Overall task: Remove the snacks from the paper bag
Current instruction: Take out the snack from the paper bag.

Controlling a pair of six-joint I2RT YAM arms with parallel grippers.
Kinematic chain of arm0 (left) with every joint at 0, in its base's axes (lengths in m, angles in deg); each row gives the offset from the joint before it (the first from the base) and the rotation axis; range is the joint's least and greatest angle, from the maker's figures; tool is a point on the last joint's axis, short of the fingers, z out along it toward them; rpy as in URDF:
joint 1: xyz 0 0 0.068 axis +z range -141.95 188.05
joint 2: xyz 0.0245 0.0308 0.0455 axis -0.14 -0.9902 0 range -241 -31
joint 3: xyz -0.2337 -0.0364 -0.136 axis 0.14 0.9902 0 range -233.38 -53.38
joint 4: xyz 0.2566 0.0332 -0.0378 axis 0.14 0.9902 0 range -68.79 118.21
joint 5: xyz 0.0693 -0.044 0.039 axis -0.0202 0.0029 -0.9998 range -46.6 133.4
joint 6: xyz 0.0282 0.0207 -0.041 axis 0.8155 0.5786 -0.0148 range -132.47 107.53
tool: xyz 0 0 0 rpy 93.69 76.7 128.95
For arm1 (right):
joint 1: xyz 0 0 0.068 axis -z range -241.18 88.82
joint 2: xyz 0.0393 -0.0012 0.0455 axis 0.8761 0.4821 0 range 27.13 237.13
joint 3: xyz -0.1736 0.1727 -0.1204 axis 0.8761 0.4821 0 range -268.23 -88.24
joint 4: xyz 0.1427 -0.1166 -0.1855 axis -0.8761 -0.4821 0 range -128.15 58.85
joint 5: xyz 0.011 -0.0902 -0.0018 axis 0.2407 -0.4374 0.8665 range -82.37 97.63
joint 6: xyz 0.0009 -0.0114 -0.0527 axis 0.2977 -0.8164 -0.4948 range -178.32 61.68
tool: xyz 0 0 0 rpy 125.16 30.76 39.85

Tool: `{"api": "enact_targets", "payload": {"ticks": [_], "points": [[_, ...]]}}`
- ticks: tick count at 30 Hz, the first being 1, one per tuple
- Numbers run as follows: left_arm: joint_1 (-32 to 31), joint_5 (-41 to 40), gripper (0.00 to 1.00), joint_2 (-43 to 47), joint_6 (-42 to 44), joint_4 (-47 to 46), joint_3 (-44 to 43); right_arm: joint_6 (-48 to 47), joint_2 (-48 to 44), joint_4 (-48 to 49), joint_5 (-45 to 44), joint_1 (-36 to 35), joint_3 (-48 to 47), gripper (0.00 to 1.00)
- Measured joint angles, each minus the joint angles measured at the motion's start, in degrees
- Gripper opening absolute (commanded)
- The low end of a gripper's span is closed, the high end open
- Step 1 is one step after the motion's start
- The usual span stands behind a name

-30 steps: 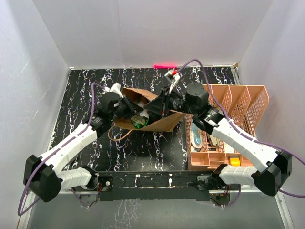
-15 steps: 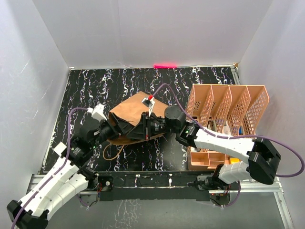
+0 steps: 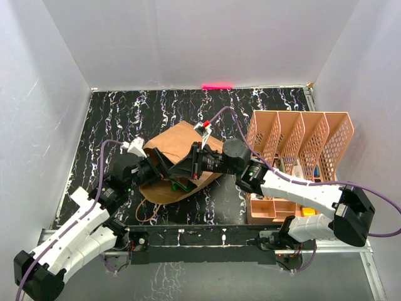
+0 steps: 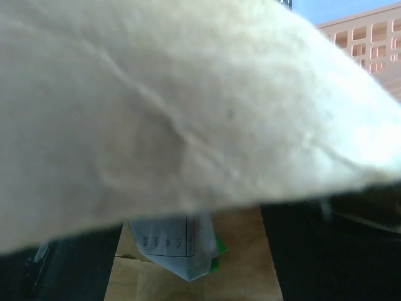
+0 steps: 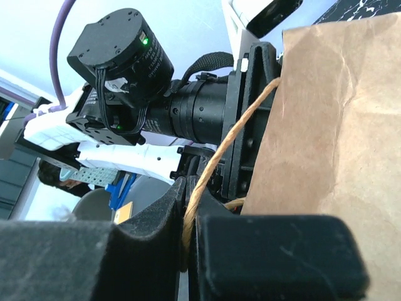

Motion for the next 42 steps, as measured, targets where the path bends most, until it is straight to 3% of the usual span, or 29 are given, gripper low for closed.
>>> {"api": "enact_targets", "payload": {"ticks": [5,9,17,24,28,35,42], "points": [[0.0,-0.13,0.77,-3.26,1.31,-0.83,-2.47,-0.17,0.0,-0.11,-0.04,0.0,0.0,0.08],[0.0,-0.26,0.63,-4.39,0.9,-0.59,-2.78,-0.42,-0.02,-0.63,-1.2,0.02,0.0,0.08],[0.0,-0.46,0.01,-4.42,-0.04,1.22,-2.29,-2.1,-1.51,-5.29,-7.82,0.02,0.0,0.08],[0.0,1.31,0.0,-4.87,3.82,5.77,-7.54,-4.42,-6.47,-11.23,-18.08,0.92,-0.22,0.08],[0.0,3.63,0.0,-4.13,6.71,5.95,-12.46,-6.25,-8.26,-18.14,-22.36,4.96,-3.48,0.08],[0.0,8.04,0.0,-1.9,12.5,5.95,-19.56,-10.62,-8.72,-26.67,-22.56,16.04,-10.19,0.08],[0.0,8.85,0.0,-5.44,21.88,10.71,-35.43,-13.2,-10.71,-31.01,-22.14,18.01,-10.56,0.08]]}}
